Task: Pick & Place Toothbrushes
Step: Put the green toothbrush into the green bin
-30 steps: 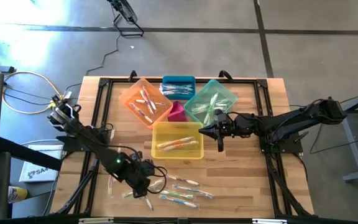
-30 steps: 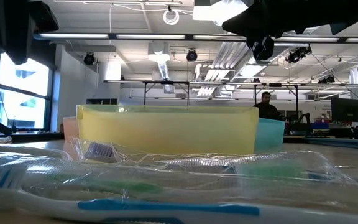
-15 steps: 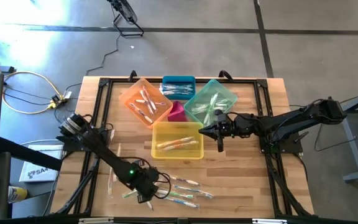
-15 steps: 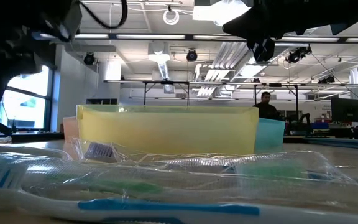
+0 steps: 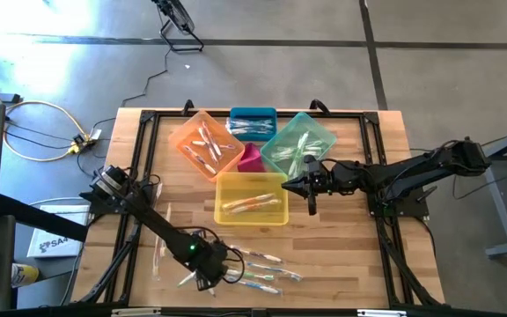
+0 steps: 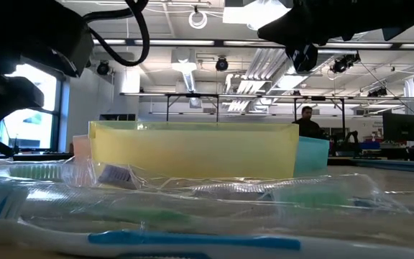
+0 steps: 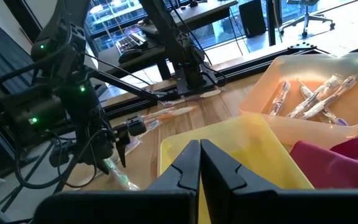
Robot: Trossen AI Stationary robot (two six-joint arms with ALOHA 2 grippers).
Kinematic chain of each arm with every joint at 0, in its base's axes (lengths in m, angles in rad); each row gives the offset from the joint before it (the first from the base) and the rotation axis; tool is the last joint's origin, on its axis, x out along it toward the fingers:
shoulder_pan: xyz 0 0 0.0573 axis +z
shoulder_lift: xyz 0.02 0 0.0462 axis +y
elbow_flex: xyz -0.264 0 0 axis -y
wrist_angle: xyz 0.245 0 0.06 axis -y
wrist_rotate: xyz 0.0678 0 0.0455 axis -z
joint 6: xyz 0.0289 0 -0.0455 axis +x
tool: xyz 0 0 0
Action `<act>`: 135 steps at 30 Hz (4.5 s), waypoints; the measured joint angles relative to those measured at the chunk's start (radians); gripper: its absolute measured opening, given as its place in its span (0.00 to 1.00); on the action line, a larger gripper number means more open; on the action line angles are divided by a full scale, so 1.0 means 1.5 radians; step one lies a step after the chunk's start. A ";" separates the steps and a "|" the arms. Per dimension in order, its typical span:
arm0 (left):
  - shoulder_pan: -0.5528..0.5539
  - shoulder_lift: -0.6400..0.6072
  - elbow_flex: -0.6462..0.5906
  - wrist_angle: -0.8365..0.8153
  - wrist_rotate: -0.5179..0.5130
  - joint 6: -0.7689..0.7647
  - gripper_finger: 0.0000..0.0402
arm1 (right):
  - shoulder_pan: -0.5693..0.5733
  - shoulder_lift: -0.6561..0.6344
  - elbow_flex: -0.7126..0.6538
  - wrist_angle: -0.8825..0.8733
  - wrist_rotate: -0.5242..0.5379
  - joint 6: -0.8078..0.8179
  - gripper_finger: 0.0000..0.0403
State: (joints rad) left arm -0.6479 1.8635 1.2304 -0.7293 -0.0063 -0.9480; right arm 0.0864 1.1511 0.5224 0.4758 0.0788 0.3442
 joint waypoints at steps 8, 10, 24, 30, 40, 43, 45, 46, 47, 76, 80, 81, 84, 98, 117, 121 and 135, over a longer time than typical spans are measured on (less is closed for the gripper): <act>0.000 0.000 0.000 0.000 -0.002 0.018 0.41 | 0.000 0.000 0.000 0.000 0.000 0.000 0.01; 0.000 0.000 0.000 0.001 -0.002 0.018 0.39 | 0.000 0.000 0.000 -0.001 0.000 0.000 0.01; 0.000 0.000 0.000 0.001 -0.003 0.021 0.04 | 0.000 0.000 0.000 -0.001 -0.002 0.000 0.01; 0.000 0.000 0.000 0.000 -0.003 0.039 0.06 | 0.000 0.000 0.000 -0.001 -0.002 0.000 0.01; 0.020 -0.018 0.001 -0.018 -0.003 0.070 0.02 | 0.000 0.000 0.000 -0.001 -0.002 0.000 0.01; 0.036 -0.033 0.001 -0.034 -0.006 0.082 0.03 | 0.001 0.000 0.000 -0.001 -0.003 0.000 0.01; 0.050 -0.044 0.001 -0.036 -0.008 0.097 0.03 | 0.001 0.000 0.000 -0.001 -0.003 0.000 0.01; 0.057 -0.050 0.001 -0.034 -0.008 0.107 0.03 | 0.001 0.000 0.000 -0.001 -0.003 0.000 0.01; 0.064 -0.055 0.001 -0.035 -0.008 0.117 0.03 | 0.001 0.000 0.000 -0.001 -0.003 0.000 0.01; 0.266 -0.365 0.001 0.259 -0.019 0.435 0.03 | 0.001 0.000 0.001 0.005 -0.002 0.000 0.01; 0.266 -0.361 0.001 0.315 -0.046 0.496 0.03 | 0.001 0.000 0.001 0.005 -0.002 0.023 0.01; 0.266 -0.357 0.001 0.326 -0.065 0.511 0.03 | 0.001 0.001 0.001 0.005 -0.003 0.034 0.01; 0.266 -0.353 0.000 0.336 -0.118 0.554 0.03 | 0.001 0.014 0.001 0.020 -0.007 0.042 0.01; 0.359 -0.319 0.000 0.376 -0.085 0.571 0.03 | 0.033 0.154 0.002 0.319 -0.022 -0.103 0.04; 0.388 -0.276 0.001 0.461 -0.009 0.577 0.03 | 0.043 0.177 0.003 0.368 -0.001 -0.143 0.56; 0.388 -0.266 0.001 0.488 0.001 0.580 0.03 | 0.043 0.177 0.003 0.367 -0.002 -0.143 0.56; 0.388 -0.230 0.000 0.526 0.002 0.594 0.03 | 0.043 0.177 0.013 0.370 -0.005 -0.123 0.48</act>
State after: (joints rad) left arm -0.0654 1.5190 1.2308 0.0601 -0.0034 -0.0566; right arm 0.1508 1.4162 0.5418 1.0315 0.0708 0.1598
